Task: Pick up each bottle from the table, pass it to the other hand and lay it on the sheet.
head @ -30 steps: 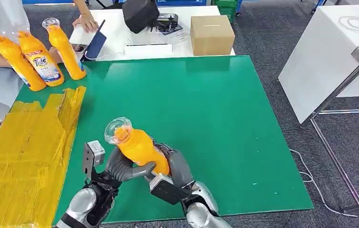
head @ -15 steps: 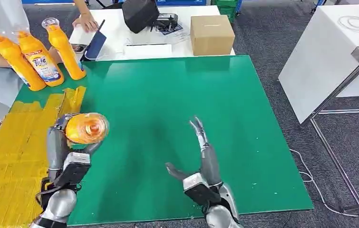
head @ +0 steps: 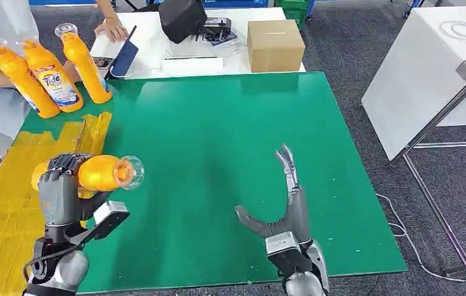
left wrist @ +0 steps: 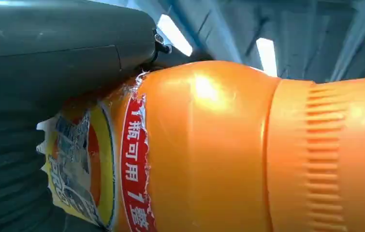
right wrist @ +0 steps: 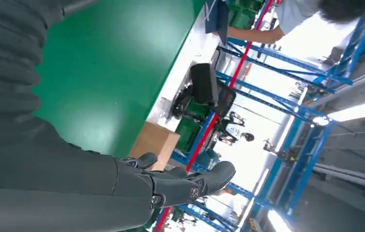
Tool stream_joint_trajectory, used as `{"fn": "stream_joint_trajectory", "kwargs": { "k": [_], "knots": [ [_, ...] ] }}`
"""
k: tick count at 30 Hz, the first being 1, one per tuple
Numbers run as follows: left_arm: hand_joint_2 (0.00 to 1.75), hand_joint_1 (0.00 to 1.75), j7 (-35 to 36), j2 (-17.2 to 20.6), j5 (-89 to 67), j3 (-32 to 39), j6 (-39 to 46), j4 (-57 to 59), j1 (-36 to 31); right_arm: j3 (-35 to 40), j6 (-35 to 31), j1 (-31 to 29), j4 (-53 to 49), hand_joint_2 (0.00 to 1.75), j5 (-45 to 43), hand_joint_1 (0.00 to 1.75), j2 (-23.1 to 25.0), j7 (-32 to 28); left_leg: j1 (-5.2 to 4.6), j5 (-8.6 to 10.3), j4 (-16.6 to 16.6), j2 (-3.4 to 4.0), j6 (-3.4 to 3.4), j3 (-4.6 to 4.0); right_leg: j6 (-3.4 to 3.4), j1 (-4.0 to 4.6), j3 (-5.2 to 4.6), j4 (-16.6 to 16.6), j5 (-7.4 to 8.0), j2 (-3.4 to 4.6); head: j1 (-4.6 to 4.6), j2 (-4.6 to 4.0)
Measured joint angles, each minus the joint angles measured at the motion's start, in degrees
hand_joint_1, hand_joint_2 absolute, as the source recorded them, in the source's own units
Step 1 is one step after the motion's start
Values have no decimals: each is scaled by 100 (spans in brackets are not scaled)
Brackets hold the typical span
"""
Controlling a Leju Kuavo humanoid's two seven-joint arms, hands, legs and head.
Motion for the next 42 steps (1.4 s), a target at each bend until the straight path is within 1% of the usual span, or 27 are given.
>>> {"fn": "stream_joint_trajectory", "kwargs": {
  "k": [1,3,4,5,6,9,13,16,21,22,23,28,32,42],
  "knots": [
    [175,175,310,95,-739,-2,-26,93,-18,-11,-20,2,-35,175,-2,0,-7,-29,0,0,0,1,0,0,0,0,-1,0,0,0,2,0],
    [175,175,1123,486,-2123,-98,-272,395,-82,-46,-48,1,-153,175,0,0,-26,-61,4,0,0,9,0,1,-1,1,-7,1,0,3,0,0],
    [175,175,1569,742,-2431,-233,-460,555,-133,-59,-53,1,-212,175,0,0,-37,-68,8,0,-1,14,-1,1,-3,6,-11,1,2,11,0,0],
    [175,175,1887,1002,-2420,-374,-620,718,-191,-72,-53,3,-262,175,4,0,-50,-70,9,0,-1,18,-1,1,-12,7,-14,1,7,15,-2,0],
    [175,175,1972,1180,-2372,-502,-792,937,-284,-96,-53,2,-317,175,9,0,-63,-70,9,1,-2,18,-2,1,-20,7,-14,3,10,15,-4,0],
    [175,175,1831,1637,-2337,-671,-1161,1523,-471,-149,-105,-3,-453,175,52,0,-90,-92,14,3,-2,19,-4,1,-22,12,-13,6,9,14,2,0],
    [175,175,1608,2053,-2331,-800,-1318,2185,-671,-205,-155,-2,-499,175,48,0,-120,-127,13,3,-3,22,-4,1,-22,9,-13,6,9,20,0,0],
    [175,175,1458,2178,-2311,-839,-1432,2521,-770,-214,-157,-7,-499,175,28,0,-123,-149,10,3,-3,15,-4,-1,-21,8,-9,5,9,14,2,0],
    [175,175,1340,2212,-2237,-852,-1648,2833,-938,-219,-138,-14,-496,175,50,0,-125,-147,6,2,-3,13,-3,2,-21,7,-4,5,9,13,2,0],
    [175,30,1314,2208,-2180,-852,-1677,2886,-970,-219,-149,-18,-496,175,118,0,-125,-138,6,2,-3,13,-3,4,-21,7,-4,5,9,13,0,0],
    [175,0,1254,2197,-2070,-844,-1718,2947,-1002,-219,-153,-25,-494,175,162,0,-123,-127,6,2,-3,13,-3,6,-21,7,-2,5,9,13,2,0],
    [175,0,922,2094,-1458,-760,-1829,3106,-1026,-216,-153,-68,-466,175,208,0,-123,-77,9,3,-3,13,-4,12,-22,8,3,6,9,13,2,0],
    [175,0,478,1972,-612,-682,-2005,3102,-994,-216,-138,-108,-420,175,201,0,-123,-44,7,3,-3,7,-4,12,-21,7,8,5,9,9,0,0],
    [175,0,321,1786,-89,-610,-2275,2941,-916,-216,-72,-153,-319,175,203,0,-123,-11,5,3,-3,6,-3,18,-21,7,16,5,9,7,0,0]
  ]
}}
